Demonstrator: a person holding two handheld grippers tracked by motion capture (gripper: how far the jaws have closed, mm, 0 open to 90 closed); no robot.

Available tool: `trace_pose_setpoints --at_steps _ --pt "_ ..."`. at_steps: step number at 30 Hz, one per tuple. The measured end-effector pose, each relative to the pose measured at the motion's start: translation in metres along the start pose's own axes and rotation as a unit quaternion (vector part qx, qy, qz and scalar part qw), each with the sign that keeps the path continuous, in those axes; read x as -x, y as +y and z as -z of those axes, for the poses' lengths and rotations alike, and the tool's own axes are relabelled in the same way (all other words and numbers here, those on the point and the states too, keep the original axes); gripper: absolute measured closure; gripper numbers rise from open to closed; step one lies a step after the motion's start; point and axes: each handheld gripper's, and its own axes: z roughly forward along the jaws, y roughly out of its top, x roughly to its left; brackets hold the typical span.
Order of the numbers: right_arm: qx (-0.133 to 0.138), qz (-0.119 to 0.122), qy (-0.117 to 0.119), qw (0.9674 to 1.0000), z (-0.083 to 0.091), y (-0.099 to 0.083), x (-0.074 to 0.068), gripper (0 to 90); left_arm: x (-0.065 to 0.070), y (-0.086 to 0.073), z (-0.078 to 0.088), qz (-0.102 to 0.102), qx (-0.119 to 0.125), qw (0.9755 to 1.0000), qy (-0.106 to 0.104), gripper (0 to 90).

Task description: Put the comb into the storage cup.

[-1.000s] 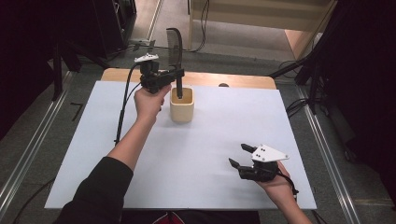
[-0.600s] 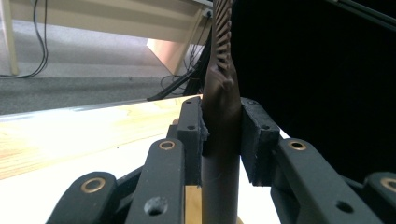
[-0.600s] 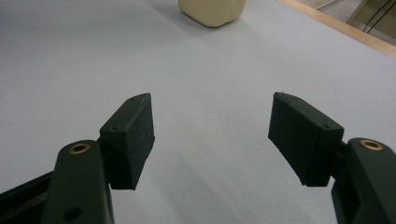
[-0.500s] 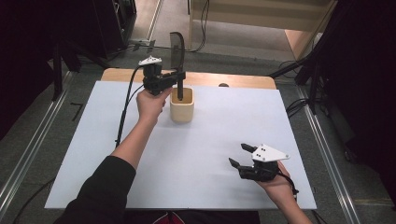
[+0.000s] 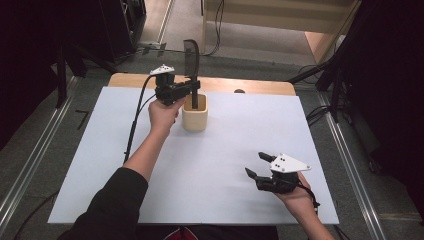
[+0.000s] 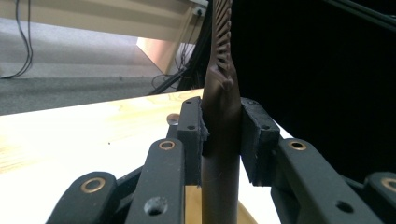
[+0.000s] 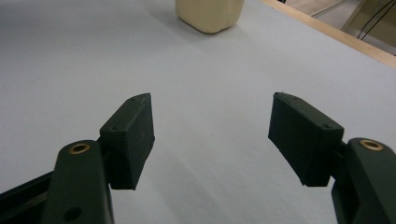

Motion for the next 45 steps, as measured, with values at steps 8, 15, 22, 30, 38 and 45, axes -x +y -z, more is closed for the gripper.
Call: trace_pose_setpoints --at_steps 8,15,22,30,38,45 --pt "-0.006 -0.003 0.0 1.0 0.0 0.0 0.0 29.3 -0.005 -0.01 -0.004 -0.003 -0.014 0.9999 0.008 72.8" --pt "-0.005 -0.002 -0.001 1.0 0.0 0.0 0.0 29.3 -0.009 -0.017 -0.005 -0.003 -0.025 0.9997 0.003 72.8" --pt "-0.006 -0.003 0.0 1.0 0.0 0.0 0.0 29.3 -0.007 -0.021 -0.007 -0.018 -0.033 0.9993 0.002 72.8" --pt "-0.007 -0.001 0.0 1.0 -0.001 0.0 0.0 29.3 -0.006 -0.022 -0.006 -0.031 -0.041 0.9986 -0.003 72.8" --pt "-0.007 -0.002 0.0 1.0 -0.001 0.0 0.0 29.4 -0.008 -0.023 -0.004 -0.036 -0.046 0.9982 -0.012 72.8" --pt "-0.007 -0.004 0.002 1.0 -0.001 -0.001 -0.001 29.5 -0.009 -0.024 -0.004 -0.039 -0.057 0.9975 -0.016 72.0"
